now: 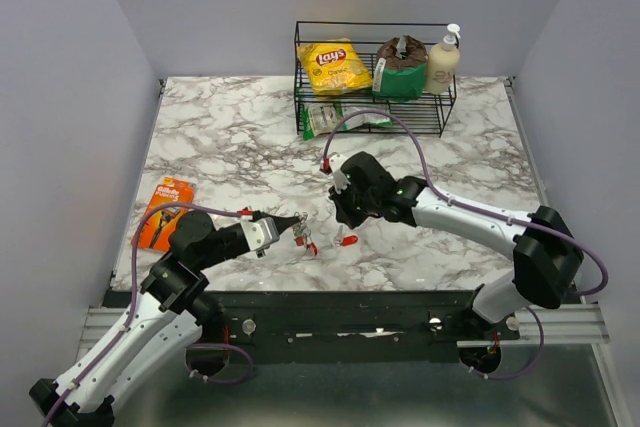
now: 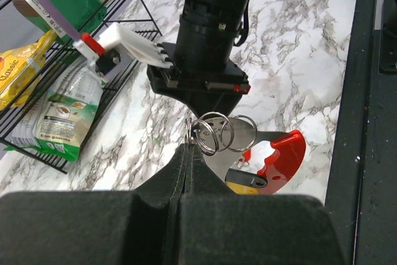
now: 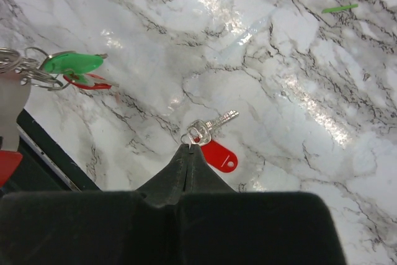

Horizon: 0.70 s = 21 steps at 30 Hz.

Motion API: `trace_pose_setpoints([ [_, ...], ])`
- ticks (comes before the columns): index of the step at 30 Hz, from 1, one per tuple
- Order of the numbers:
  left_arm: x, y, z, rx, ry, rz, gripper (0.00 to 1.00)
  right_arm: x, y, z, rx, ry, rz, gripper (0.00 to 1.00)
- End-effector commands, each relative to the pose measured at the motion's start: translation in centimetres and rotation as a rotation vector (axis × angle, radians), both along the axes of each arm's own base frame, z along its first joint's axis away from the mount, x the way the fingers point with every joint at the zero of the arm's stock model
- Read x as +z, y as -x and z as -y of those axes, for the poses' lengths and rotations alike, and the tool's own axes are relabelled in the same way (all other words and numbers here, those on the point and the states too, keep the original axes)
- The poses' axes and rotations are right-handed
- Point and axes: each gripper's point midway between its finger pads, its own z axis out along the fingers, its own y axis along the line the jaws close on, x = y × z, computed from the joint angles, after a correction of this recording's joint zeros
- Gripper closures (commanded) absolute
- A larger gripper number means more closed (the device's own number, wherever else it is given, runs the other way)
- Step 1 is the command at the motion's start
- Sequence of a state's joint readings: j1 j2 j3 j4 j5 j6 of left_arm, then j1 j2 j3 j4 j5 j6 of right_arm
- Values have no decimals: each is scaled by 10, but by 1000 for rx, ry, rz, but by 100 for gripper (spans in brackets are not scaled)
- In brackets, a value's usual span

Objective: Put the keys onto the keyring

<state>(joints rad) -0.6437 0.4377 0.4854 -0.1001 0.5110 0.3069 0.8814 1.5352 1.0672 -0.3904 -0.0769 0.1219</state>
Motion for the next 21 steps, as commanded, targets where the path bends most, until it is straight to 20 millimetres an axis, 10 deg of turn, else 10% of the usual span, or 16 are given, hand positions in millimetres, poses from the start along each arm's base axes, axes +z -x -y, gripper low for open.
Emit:
trace_pose_setpoints([
  [1,8,5,3,-38,7,29,100,4,5,-2,84,-4,6,94],
  [6,9,5,3,-35,7,29,100,-25,15,0,77,45,-95,63],
  [21,8,7,3,-41,10,37,100,-63,31,-2,-84,173,-214,34],
])
